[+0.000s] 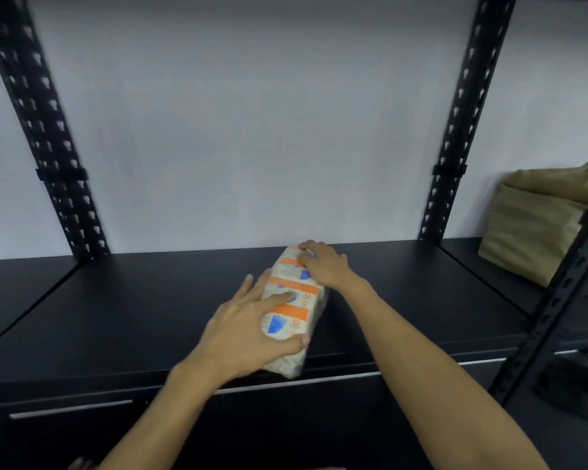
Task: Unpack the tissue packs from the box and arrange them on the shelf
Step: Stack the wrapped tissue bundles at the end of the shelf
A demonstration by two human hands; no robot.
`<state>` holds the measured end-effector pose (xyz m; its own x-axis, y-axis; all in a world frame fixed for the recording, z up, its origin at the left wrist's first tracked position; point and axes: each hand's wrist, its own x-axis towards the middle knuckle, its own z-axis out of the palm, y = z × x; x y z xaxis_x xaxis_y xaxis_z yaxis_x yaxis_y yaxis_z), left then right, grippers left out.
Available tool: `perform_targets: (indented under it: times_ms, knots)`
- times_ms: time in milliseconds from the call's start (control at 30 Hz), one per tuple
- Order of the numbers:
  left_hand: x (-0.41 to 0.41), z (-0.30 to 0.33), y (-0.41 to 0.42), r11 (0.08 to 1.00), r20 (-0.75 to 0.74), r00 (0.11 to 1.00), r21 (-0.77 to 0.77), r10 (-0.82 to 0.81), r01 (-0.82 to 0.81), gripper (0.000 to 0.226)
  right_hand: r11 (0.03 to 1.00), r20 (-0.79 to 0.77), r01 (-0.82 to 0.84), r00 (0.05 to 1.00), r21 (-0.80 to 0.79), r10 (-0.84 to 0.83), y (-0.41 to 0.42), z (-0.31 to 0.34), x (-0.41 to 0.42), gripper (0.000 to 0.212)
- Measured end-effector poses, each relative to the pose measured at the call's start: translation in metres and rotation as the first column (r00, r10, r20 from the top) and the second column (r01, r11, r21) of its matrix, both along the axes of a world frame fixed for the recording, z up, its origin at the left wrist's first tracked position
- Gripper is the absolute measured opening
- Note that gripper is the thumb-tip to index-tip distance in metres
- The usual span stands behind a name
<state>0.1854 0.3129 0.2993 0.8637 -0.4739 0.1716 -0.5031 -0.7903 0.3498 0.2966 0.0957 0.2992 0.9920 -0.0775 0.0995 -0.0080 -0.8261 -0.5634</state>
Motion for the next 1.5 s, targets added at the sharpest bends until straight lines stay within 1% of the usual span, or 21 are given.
perform_targets:
  times_ms: [67,167,267,333,433,500,600,667,700,767,800,867,967,1100,1200,1267,1333,1367,1400,1433,1500]
  knots:
    - [0.017,0.006,0.017,0.997,-0.049,0.996,0.009,-0.08,0.08,0.077,0.998,0.009,0.06,0.998,-0.037,-0.059,-0.004,-0.001,-0.006,0.04]
    - [0.039,0.011,0.038,0.98,-0.192,0.963,-0.097,-0.191,0.175,0.079,0.972,0.037,0.175,0.985,-0.158,-0.171,-0.001,-0.006,-0.025,0.044]
    - [0.052,0.011,0.054,0.979,-0.176,0.97,-0.142,-0.169,0.145,0.099,0.924,0.079,0.306,0.952,-0.229,-0.295,0.001,-0.011,-0.048,0.048]
    - [0.057,0.014,0.065,0.975,-0.219,0.964,-0.194,-0.149,0.107,0.104,0.891,0.099,0.368,0.93,-0.266,-0.355,0.001,-0.011,-0.061,0.048]
    - [0.064,0.021,0.078,0.979,-0.255,0.964,-0.202,-0.079,0.027,0.109,0.864,0.049,0.355,0.931,-0.356,-0.363,-0.003,-0.001,-0.073,0.05]
    - [0.062,0.028,0.082,0.986,-0.226,0.974,-0.158,0.011,-0.048,0.11,0.842,-0.008,0.306,0.939,-0.444,-0.345,-0.009,0.01,-0.077,0.052]
    - [0.03,0.042,0.067,0.98,-0.147,0.989,-0.197,-0.033,0.004,0.093,0.794,0.028,0.22,0.968,-0.566,-0.249,-0.016,0.027,-0.073,0.056]
    - [0.002,0.039,0.035,0.976,-0.081,0.991,-0.2,-0.105,0.087,0.079,0.833,0.116,0.128,0.99,-0.538,-0.078,-0.012,0.032,-0.063,0.053]
    - [-0.007,0.029,0.018,0.984,-0.037,0.994,-0.149,-0.103,0.097,0.077,0.873,0.127,0.055,0.992,-0.484,0.008,-0.007,0.032,-0.059,0.05]
    - [-0.008,0.004,-0.009,0.999,0.007,1.0,0.035,-0.006,0.006,0.076,0.929,0.044,-0.093,0.992,-0.359,0.116,0.002,0.029,-0.054,0.044]
    - [-0.003,-0.009,-0.015,0.993,0.044,0.997,0.102,0.056,-0.06,0.077,0.935,-0.017,-0.128,0.991,-0.331,0.129,0.005,0.027,-0.055,0.04]
    - [0.014,-0.031,-0.015,0.982,0.202,0.974,0.134,0.106,-0.135,0.08,0.946,-0.072,-0.107,0.993,-0.307,0.089,0.007,0.022,-0.058,0.04]
    - [0.035,-0.047,-0.007,0.984,0.35,0.935,0.135,0.061,-0.115,0.077,0.954,-0.093,-0.06,0.995,-0.293,0.034,0.008,0.022,-0.066,0.038]
    - [0.055,-0.041,0.002,0.972,0.352,0.936,0.223,-0.006,-0.077,0.081,0.959,-0.248,-0.108,0.968,-0.262,0.042,-0.007,0.021,-0.079,0.04]
    - [0.071,-0.033,0.008,0.957,0.292,0.956,0.281,-0.014,-0.071,0.067,0.976,-0.258,-0.102,0.965,-0.193,0.049,-0.013,0.022,-0.093,0.044]
    - [0.08,-0.024,0.006,0.957,0.186,0.982,0.281,0.018,-0.071,0.062,0.979,-0.241,-0.06,0.971,-0.197,0.011,-0.005,0.02,-0.107,0.046]
    - [0.084,-0.016,0.0,0.982,0.032,0.996,0.173,0.077,-0.082,0.065,0.977,-0.2,0.006,0.979,-0.214,-0.049,0.003,0.019,-0.117,0.052]
    - [0.081,-0.013,-0.003,0.995,-0.037,0.995,0.042,0.097,-0.096,0.067,0.983,-0.181,0.036,0.981,-0.18,-0.07,0.004,0.019,-0.12,0.052]
    - [0.075,-0.012,-0.007,0.985,-0.098,0.99,-0.129,0.104,-0.116,0.066,0.995,-0.183,0.057,0.981,-0.082,-0.071,0.003,0.019,-0.12,0.051]
    - [0.066,-0.011,-0.013,0.94,-0.161,0.982,-0.31,0.098,-0.145,0.061,0.996,-0.196,0.069,0.979,0.058,-0.056,0.0,0.02,-0.119,0.05]
    - [0.043,-0.01,-0.03,0.761,-0.345,0.938,-0.599,0.036,-0.249,0.047,0.922,-0.215,0.078,0.977,0.379,0.006,-0.007,0.018,-0.117,0.065]
